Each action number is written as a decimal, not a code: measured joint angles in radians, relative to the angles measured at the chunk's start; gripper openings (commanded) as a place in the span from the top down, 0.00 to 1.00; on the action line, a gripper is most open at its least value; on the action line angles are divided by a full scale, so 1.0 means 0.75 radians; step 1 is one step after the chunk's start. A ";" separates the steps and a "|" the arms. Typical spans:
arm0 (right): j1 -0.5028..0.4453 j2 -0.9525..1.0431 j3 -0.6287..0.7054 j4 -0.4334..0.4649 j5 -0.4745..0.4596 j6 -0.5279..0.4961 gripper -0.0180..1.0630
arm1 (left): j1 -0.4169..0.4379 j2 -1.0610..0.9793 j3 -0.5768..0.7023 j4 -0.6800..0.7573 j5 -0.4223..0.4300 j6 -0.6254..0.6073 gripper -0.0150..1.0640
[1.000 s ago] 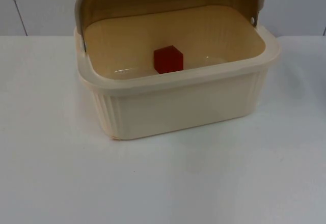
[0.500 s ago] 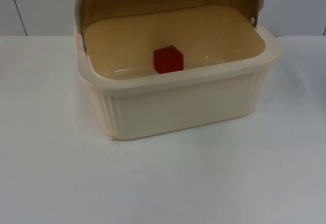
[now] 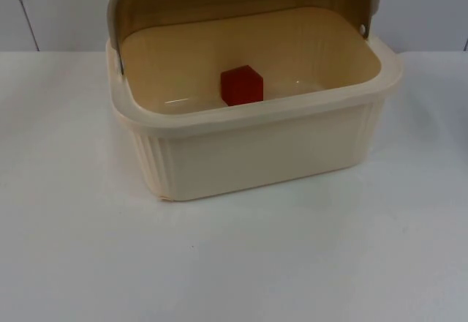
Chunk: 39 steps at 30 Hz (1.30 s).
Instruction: Open the box lid with the left hand, place the block into the box with the right hand, then close the box lid with the left hand.
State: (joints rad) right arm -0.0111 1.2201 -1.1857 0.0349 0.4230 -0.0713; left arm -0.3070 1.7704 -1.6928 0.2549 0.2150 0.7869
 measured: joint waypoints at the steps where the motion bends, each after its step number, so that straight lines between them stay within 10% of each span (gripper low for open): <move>1: 0.000 0.000 0.000 0.000 0.000 0.000 0.02 | -0.014 0.023 0.000 0.010 -0.011 0.043 0.03; 16: 0.000 0.000 0.000 0.000 0.000 0.000 0.02 | -0.116 0.164 0.000 -0.106 -0.070 0.123 0.15; 26: 0.000 0.000 0.000 0.000 0.000 0.000 0.02 | -0.116 0.167 0.000 -0.262 -0.016 0.126 0.98; 39: 0.000 0.000 0.000 -0.003 0.000 0.005 0.02 | -0.116 0.169 0.000 -0.525 0.011 0.126 0.99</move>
State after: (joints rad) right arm -0.0111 1.2201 -1.1857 0.0328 0.4230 -0.0674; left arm -0.3939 1.8970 -1.6928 -0.1385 0.2231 0.8812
